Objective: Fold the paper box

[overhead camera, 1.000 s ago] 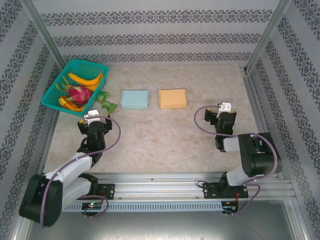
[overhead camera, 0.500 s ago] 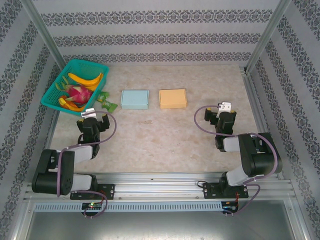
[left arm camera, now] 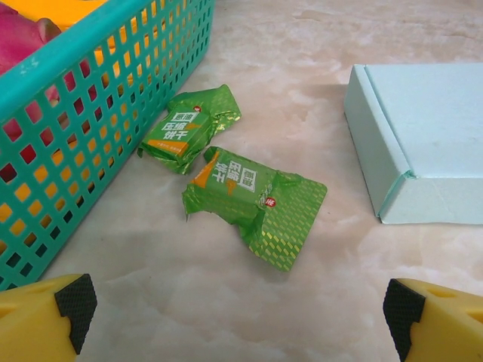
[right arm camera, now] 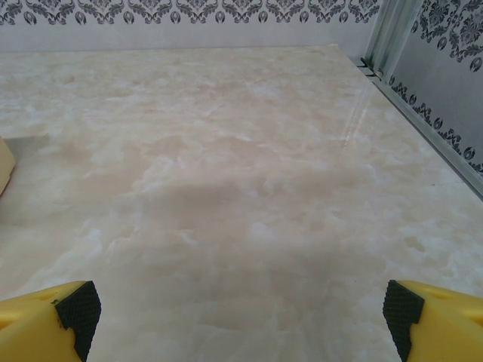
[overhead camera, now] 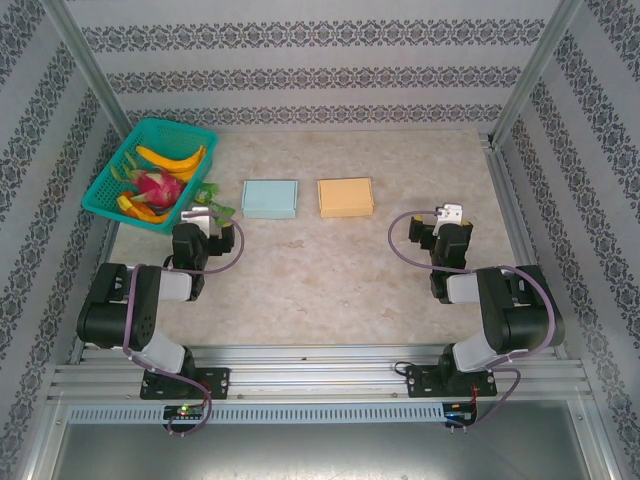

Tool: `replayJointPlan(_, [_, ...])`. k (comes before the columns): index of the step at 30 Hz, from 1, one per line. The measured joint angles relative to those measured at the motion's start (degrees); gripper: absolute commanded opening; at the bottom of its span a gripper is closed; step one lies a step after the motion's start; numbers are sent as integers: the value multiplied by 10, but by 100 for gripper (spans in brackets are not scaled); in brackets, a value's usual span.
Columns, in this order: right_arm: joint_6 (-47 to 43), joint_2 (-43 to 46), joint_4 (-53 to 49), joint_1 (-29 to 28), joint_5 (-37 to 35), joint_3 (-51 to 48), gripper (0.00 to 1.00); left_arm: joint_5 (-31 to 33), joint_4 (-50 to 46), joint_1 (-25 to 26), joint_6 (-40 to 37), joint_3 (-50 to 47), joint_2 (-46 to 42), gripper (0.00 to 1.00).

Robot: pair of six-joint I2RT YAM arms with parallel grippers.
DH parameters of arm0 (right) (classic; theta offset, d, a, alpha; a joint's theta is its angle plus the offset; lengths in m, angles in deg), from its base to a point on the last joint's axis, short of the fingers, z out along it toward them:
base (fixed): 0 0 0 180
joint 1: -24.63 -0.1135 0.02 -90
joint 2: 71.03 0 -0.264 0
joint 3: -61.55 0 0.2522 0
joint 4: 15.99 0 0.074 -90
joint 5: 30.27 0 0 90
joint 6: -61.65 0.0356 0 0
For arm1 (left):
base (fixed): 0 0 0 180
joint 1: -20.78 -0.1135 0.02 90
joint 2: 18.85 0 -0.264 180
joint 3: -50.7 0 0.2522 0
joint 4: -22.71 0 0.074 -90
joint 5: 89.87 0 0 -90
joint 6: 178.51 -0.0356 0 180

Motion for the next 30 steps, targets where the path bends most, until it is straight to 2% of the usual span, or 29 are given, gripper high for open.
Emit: replayJointPlan(30, [0, 0, 0, 0, 4, 0, 98, -11, 3, 2, -6, -2, 0, 100])
